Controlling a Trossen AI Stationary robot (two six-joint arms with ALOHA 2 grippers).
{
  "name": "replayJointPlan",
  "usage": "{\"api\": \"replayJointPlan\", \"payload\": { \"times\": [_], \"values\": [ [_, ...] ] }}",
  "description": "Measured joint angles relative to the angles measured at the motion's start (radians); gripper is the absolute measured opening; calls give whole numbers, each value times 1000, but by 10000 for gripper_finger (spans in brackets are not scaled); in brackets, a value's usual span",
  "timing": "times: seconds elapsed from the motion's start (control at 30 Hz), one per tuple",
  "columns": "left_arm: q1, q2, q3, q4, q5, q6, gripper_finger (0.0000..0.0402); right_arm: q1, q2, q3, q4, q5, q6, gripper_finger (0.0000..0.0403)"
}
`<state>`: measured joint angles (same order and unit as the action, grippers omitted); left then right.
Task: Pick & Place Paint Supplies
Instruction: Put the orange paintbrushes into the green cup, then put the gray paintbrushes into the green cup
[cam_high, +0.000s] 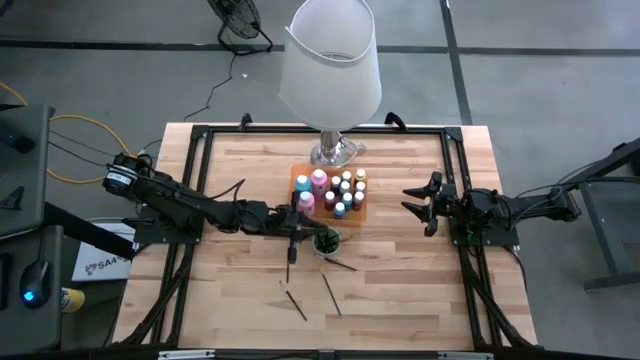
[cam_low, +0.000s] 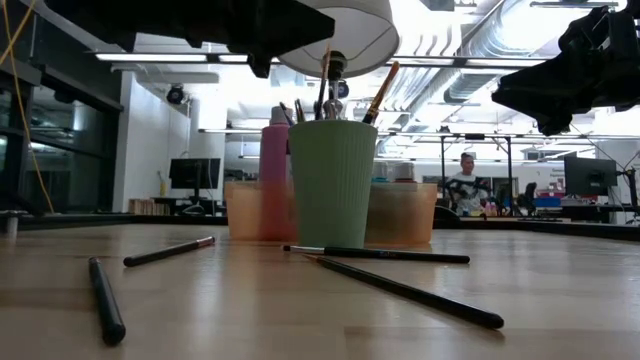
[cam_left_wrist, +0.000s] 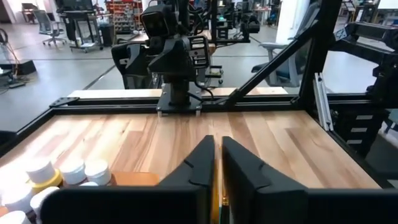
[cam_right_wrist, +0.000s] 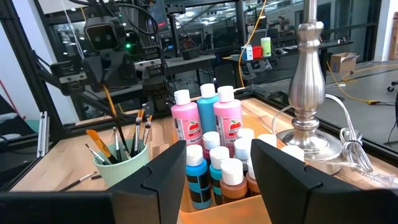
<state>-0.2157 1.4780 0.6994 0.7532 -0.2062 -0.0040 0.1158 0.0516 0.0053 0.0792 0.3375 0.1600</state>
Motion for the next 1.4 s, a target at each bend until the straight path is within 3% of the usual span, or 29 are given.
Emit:
{"api": "replayJointPlan", "payload": {
  "times": [0.3,0.4,0.57,0.77,1.07,1.17,1.4],
  "values": [
    [0,-7,0,-3,-23,-35,144,0,0,0,0,0,0,174],
    [-16,-47,5,-48,-67,-105,156,0,0,0,0,0,0,174],
    [-55,-147,23,-296,-176,-228,158,0,0,0,0,0,0,174],
    [-101,-268,35,-651,-257,-613,158,0,0,0,0,0,0,174],
    [-112,-280,34,-1152,-209,-1349,158,0,0,0,0,0,0,174],
    [-112,-242,34,-1206,-195,-1416,158,0,0,0,0,0,0,174],
    [-111,-126,34,-1151,-165,-1468,158,0,0,0,0,0,0,174]
  ]
}}
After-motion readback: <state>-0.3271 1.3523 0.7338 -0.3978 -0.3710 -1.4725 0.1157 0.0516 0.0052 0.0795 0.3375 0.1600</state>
